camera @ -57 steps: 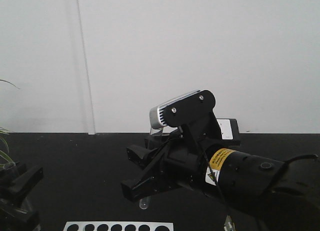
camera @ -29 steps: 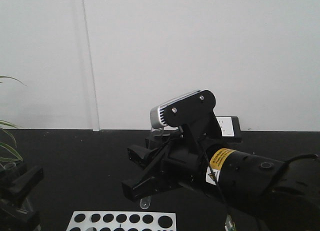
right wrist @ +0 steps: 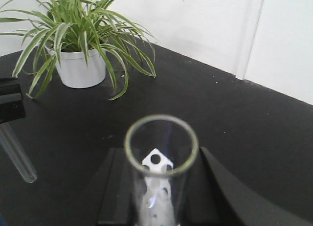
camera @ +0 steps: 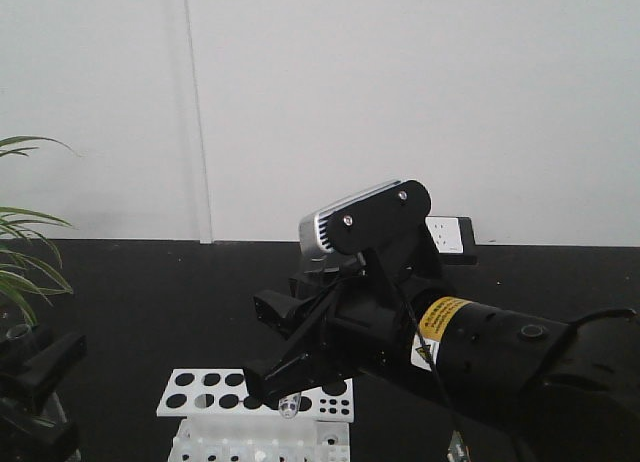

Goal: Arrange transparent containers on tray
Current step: 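Drive the base to the yellow tray holding both tubes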

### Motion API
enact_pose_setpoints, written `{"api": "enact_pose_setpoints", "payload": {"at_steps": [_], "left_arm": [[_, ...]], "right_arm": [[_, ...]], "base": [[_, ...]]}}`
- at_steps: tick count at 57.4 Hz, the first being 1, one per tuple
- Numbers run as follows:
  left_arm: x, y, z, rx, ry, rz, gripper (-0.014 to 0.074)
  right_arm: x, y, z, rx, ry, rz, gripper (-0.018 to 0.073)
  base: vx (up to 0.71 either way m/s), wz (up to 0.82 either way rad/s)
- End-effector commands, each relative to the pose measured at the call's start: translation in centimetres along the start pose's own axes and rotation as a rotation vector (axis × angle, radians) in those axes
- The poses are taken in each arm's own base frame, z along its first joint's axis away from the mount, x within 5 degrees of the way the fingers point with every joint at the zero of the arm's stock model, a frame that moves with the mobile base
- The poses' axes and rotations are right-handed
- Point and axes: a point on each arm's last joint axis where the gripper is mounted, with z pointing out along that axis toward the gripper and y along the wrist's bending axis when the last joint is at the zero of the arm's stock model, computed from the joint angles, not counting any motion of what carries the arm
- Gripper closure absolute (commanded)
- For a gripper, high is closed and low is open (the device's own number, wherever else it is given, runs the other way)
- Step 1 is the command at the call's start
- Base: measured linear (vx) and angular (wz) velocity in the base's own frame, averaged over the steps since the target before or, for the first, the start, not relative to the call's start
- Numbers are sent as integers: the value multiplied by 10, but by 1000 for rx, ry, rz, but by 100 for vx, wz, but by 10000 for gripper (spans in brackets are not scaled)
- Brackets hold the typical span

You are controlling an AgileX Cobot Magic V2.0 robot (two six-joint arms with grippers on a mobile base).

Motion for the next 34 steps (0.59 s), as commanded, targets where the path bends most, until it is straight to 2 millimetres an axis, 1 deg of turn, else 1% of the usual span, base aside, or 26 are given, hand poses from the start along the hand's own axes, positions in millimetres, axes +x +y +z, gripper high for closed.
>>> {"api": "enact_pose_setpoints", "payload": {"at_steps": [1, 16, 34], "left_arm": [[-22, -4, -2, 27, -128, -16, 541], [-22, -4, -2, 27, -128, -16, 541], [-22, -4, -2, 27, -128, -16, 541]], "right_arm": [[-28, 0, -14, -3, -154, -17, 522], [-28, 0, -14, -3, -154, -17, 522], [-28, 0, -14, -3, -154, -17, 522]], "base": [[-18, -2], [-18, 3], [-20, 14]]}}
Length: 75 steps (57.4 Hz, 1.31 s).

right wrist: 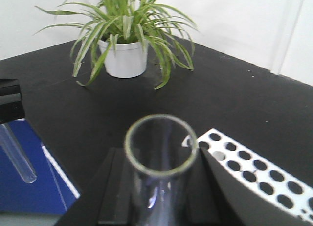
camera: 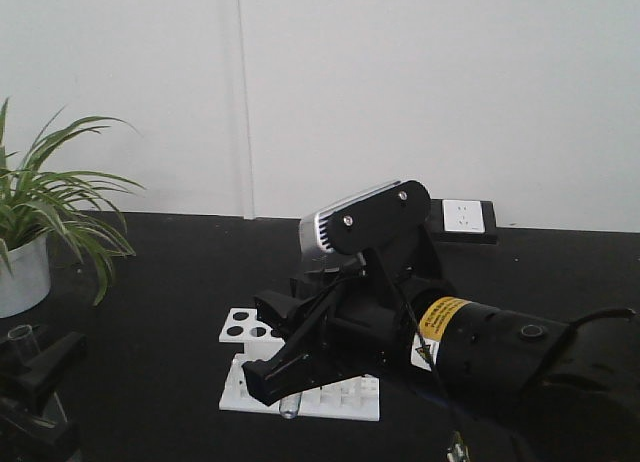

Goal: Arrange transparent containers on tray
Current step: 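Drive the base to the yellow tray holding both tubes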

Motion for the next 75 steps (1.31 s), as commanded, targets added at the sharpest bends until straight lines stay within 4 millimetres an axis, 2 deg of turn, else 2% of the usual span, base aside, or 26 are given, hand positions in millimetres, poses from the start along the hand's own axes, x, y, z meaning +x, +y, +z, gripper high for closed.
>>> {"api": "enact_pose_setpoints", "payload": {"at_steps": [1, 51, 75], "left_arm": [[-22, -4, -2, 27, -128, -16, 541], [-22, -4, -2, 27, -128, -16, 541], [-22, -4, -2, 27, -128, -16, 541]], "right_arm": [[-28, 0, -14, -3, -154, -17, 522], [-28, 0, -14, -3, -154, -17, 522], [-28, 0, -14, -3, -154, -17, 522]], "base": [[-21, 18], [-20, 19], [-11, 39]]}}
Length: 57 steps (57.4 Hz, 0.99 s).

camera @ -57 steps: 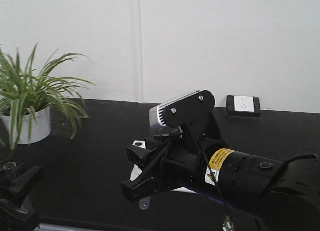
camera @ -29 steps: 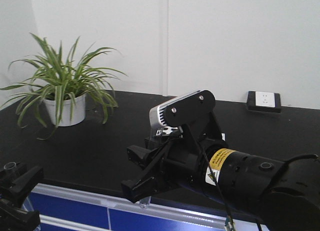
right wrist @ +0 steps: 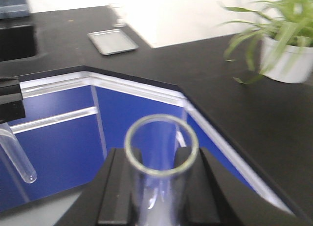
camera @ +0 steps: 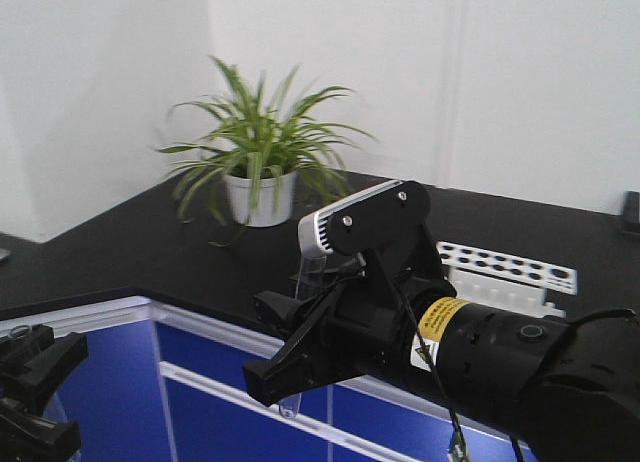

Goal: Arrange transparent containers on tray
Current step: 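Drive the base to the yellow tray holding both tubes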

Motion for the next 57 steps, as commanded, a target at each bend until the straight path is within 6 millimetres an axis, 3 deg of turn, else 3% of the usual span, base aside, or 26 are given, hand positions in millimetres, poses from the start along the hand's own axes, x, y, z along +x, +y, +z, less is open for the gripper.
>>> {"api": "enact_pose_setpoints", "payload": {"at_steps": [1, 57], "left_arm": [[-22, -4, -2, 28, -128, -16, 541], [-22, -4, -2, 28, -128, -16, 541]], "right_arm": [[-28, 0, -14, -3, -155, -17, 522], [-28, 0, -14, -3, -155, -17, 522]], "base": [[-7, 47], [4, 61]]}}
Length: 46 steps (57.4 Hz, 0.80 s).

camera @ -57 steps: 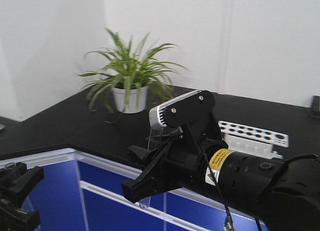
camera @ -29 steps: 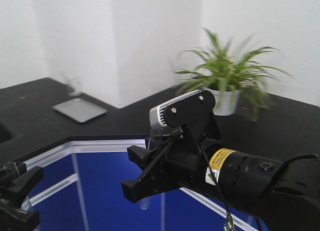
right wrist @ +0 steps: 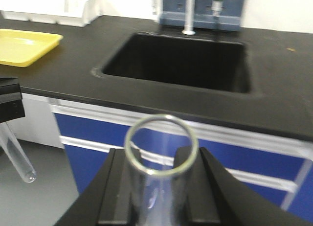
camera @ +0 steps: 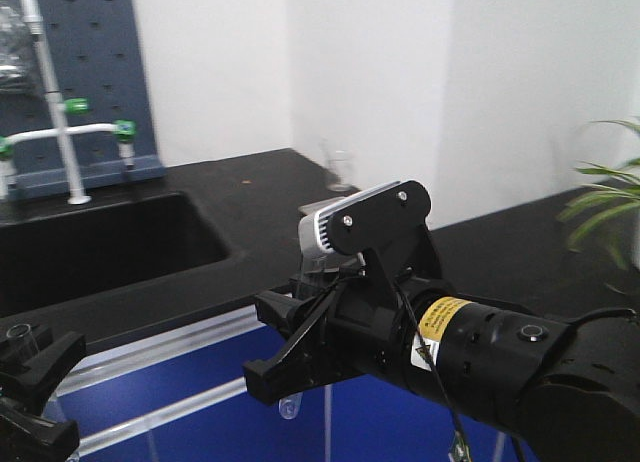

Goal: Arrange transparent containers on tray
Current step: 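Drive the base to the yellow tray holding both tubes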

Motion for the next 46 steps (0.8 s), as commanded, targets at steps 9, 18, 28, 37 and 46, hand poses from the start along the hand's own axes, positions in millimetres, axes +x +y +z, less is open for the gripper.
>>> {"api": "enact_pose_setpoints", "payload": {"at_steps": [9, 18, 28, 37, 46], "left_arm": [[-22, -4, -2, 28, -128, -16, 541], [-22, -4, -2, 28, -128, -16, 541], [-22, -4, -2, 28, -128, -16, 541], [-22, -4, -2, 28, -128, -16, 541], [-22, -4, -2, 28, -128, -16, 541]], "right_arm": [[-28, 0, -14, -3, -155, -17, 522], [-28, 0, -14, -3, -155, -17, 522], [-28, 0, -14, -3, -155, -17, 522], [-28, 0, -14, -3, -155, -17, 522], [-28, 0, -14, -3, -155, -17, 522]], "base": [[15, 57], [16, 61], [17, 67], [19, 73], [20, 76]]}}
